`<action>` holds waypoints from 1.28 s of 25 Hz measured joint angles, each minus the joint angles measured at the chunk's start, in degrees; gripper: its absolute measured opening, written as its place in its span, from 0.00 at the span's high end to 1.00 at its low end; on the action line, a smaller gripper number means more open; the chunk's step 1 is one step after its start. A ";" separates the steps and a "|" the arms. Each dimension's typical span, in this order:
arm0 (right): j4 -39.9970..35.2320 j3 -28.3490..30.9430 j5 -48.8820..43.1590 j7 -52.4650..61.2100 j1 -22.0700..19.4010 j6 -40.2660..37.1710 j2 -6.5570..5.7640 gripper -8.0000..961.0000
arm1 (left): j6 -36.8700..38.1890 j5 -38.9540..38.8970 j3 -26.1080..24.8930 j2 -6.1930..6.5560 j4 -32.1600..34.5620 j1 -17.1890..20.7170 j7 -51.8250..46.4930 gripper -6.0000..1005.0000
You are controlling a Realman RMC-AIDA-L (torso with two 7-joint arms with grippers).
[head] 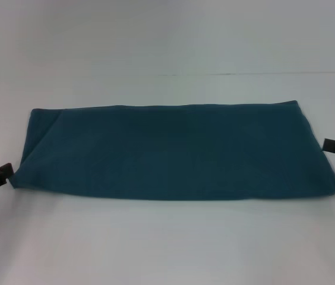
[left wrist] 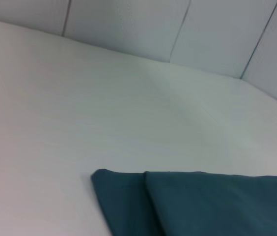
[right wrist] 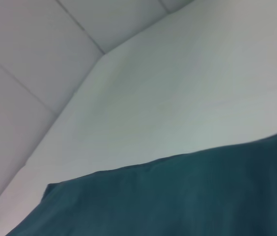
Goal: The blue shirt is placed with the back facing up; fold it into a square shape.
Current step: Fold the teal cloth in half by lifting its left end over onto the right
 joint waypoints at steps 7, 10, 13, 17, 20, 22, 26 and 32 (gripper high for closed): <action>0.32 -1.20 -0.39 0.10 2.96 -1.19 -0.06 0.19 | 2.43 0.84 0.12 0.14 0.00 -0.21 -10.84 0.26; 0.12 -2.31 -0.42 0.29 3.80 -0.94 -0.08 0.15 | 2.32 3.47 0.09 0.36 0.34 -0.39 -17.56 0.24; -0.04 -2.89 -0.44 0.34 4.43 -0.86 -0.12 0.14 | 2.44 4.86 0.05 0.38 0.90 -0.42 -20.77 0.23; -0.10 -2.99 -0.47 0.36 4.93 -0.81 -0.28 0.14 | 2.01 6.60 0.14 0.34 0.49 -0.60 -25.66 0.23; -0.15 -2.99 -0.47 0.37 5.14 -0.79 -0.55 0.14 | 2.00 7.99 0.81 0.36 0.18 -1.27 -28.45 0.23; -0.16 -2.99 -0.48 0.39 5.17 -0.79 -0.73 0.14 | 1.88 8.88 1.68 0.39 0.07 -1.59 -29.81 0.23; -0.16 -2.98 -0.46 0.45 5.26 -0.79 -0.85 0.14 | 0.94 9.78 2.63 0.45 -1.01 -2.73 -31.06 0.23; -0.15 -2.83 -0.44 0.48 5.27 -0.79 -0.96 0.14 | -1.78 10.34 2.65 1.14 -3.83 -4.48 -31.34 0.23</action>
